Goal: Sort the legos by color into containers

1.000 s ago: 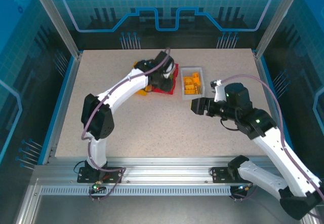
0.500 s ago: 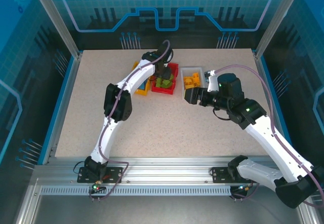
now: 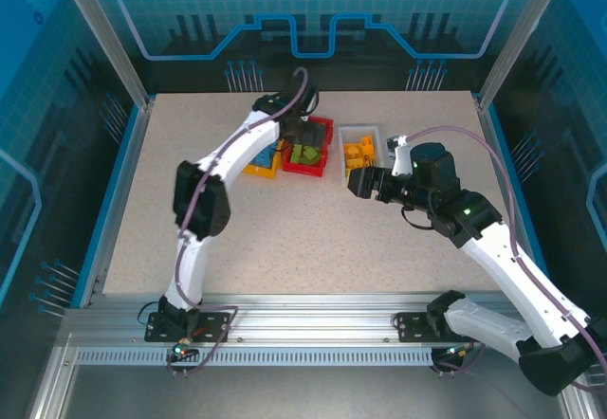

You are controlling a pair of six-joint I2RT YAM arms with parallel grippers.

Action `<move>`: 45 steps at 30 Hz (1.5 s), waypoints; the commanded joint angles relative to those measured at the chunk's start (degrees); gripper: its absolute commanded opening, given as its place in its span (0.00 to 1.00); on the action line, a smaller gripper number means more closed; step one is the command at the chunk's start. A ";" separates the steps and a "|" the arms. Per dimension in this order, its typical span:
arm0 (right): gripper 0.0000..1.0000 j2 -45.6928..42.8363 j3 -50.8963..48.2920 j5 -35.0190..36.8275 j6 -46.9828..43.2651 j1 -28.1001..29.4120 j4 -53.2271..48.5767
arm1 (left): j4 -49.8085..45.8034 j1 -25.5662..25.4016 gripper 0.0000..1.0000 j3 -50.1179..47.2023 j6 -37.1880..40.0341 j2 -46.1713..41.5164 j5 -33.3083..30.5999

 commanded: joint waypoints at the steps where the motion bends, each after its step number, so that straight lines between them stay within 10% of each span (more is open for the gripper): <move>1: 1.00 -1.60 -0.67 10.29 -1.05 -0.35 -6.44 | 8.69 0.47 0.99 -11.68 -8.79 -19.28 3.60; 6: 1.00 0.14 -2.03 28.28 -3.09 -0.46 -14.19 | 24.19 3.68 0.99 -42.44 -11.90 -42.76 6.56; 11: 1.00 -1.95 -9.12 47.80 -3.70 -1.15 -8.91 | 16.92 4.11 0.99 -59.19 -17.88 -56.94 -24.61; 16: 1.00 -3.29 -30.49 39.77 -22.50 -8.11 26.32 | 38.34 9.23 0.99 -84.08 0.42 -73.57 -27.12; 19: 1.00 1.77 -29.64 36.88 -25.11 -11.00 27.73 | 46.42 11.74 0.99 -93.25 2.79 -78.59 -27.59; 26: 1.00 11.88 -30.62 33.52 -31.54 -14.65 45.89 | 77.76 15.51 0.99 -109.30 9.53 -71.53 -27.50; 36: 1.00 19.13 -37.94 23.69 -34.22 -22.04 67.03 | 101.90 22.77 0.99 -101.54 11.14 -43.32 -15.06; 41: 1.00 29.35 -41.85 13.76 -33.12 -27.62 84.76 | 105.75 23.73 0.99 -99.13 13.20 -33.20 -6.65; 45: 1.00 29.82 -37.05 15.28 -34.69 -25.85 75.58 | 104.71 24.69 0.99 -97.95 13.87 -32.64 -1.14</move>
